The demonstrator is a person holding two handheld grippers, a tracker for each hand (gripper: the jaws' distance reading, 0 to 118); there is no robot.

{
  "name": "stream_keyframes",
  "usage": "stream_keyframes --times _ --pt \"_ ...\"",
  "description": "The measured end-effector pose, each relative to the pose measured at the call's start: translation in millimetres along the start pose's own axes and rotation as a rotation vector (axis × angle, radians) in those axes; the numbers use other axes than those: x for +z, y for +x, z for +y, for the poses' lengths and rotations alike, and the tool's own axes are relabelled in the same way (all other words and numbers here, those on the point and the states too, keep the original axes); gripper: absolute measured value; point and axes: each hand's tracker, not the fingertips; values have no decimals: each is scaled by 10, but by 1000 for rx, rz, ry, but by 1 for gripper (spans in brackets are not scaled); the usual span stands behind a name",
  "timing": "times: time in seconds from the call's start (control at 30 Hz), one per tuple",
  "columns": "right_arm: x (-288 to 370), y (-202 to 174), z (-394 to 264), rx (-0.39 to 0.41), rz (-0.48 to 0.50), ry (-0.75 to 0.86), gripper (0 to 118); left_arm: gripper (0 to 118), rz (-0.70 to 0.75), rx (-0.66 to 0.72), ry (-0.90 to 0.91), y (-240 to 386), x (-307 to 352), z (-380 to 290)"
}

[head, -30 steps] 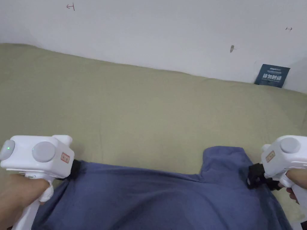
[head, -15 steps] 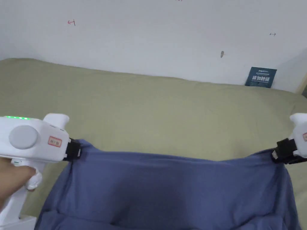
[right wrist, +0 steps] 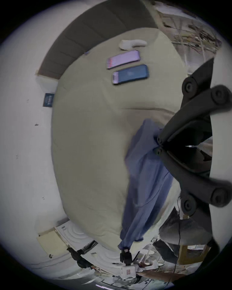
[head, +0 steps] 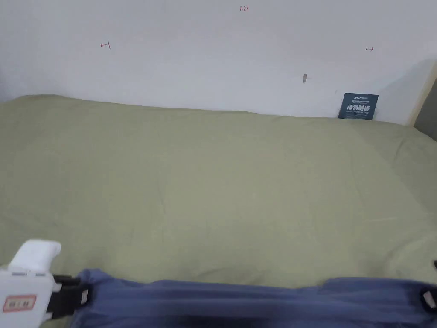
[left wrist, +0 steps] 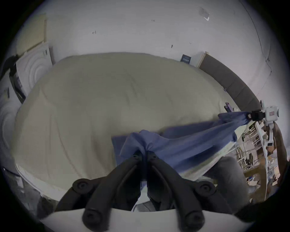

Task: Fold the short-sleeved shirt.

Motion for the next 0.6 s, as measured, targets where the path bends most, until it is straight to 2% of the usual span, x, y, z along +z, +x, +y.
stream_keyframes --times 0.2,0.33,0.37,0.43,0.47,0.5,0.53,0.57,0.6 --pt "-460 118 -599 -80 -20 -85 0 7 21 118 -69 -171 -343 -524" --pt "-674 160 -741 -72 -50 -112 0 9 22 154 -33 -213 -444 -638" --pt "-712 156 -761 -68 -57 -115 0 11 27 167 -17 -271 -473 -647" --pt "-773 280 -780 -104 -25 -90 1 23 19 207 10 -285 -458 -635" --pt "-716 293 -765 -123 -20 -81 11 32 12 232 24 -291 -421 -629" --pt "-646 291 -752 -127 -23 -67 32 45 5 243 29 -282 -366 -614" --pt "-549 240 -744 -124 -26 -59 75 74 1 245 29 -281 -307 -603" --pt "-403 220 -714 -123 -22 -24 91 92 11 246 25 -269 -226 -588" --pt "-239 191 -673 -126 3 40 88 98 15 246 28 -254 -134 -574"
